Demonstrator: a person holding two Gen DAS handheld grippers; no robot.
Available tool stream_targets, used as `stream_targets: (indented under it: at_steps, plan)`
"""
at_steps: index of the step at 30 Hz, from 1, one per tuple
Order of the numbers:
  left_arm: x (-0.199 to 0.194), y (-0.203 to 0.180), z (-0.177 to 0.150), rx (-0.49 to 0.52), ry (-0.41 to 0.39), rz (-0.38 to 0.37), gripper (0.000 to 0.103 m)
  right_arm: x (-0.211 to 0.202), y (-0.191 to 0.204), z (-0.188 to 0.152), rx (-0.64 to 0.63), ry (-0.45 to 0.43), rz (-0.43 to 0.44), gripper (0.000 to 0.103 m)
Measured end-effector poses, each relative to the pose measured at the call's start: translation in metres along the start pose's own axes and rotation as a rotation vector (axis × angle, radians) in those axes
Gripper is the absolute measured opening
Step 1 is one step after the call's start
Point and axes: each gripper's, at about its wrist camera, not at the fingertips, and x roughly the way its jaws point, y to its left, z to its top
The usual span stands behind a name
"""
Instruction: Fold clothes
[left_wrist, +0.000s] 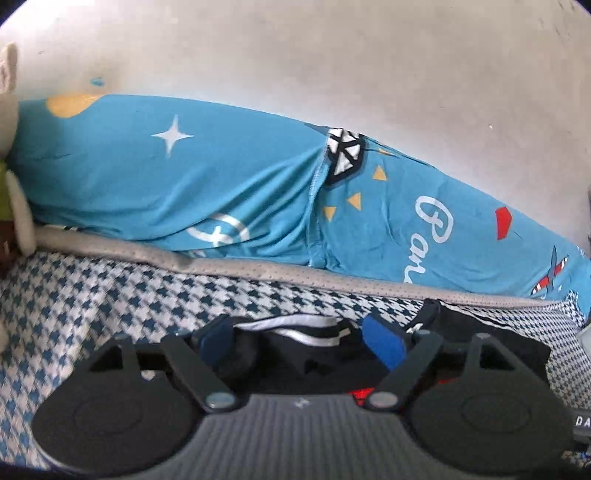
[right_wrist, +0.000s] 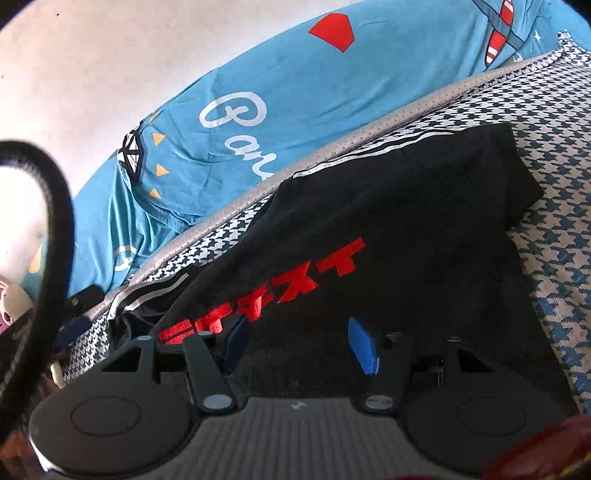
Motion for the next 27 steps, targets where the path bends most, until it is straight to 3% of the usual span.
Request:
stream_targets:
  at_steps: [14, 18, 23, 27]
  plan:
    - [0.05, -0.012, 0.008, 0.155, 0.11, -0.057, 0.082, 0.004, 0.006, -0.002, -0.017, 0.03, 0.01, 0.06]
    - [0.063, -0.018, 0.006, 0.222, 0.131, -0.053, 0.082, 0.007, 0.01, -0.004, -0.033, 0.043, 0.015, 0.06]
    - [0.073, -0.017, 0.006, 0.225, 0.134, -0.063, 0.087, 0.011, 0.012, -0.005, -0.038, 0.063, 0.019, 0.06]
    - [0.082, -0.02, -0.002, 0.287, 0.161, -0.027, 0.083, 0.011, 0.014, -0.006, -0.044, 0.068, 0.022, 0.06]
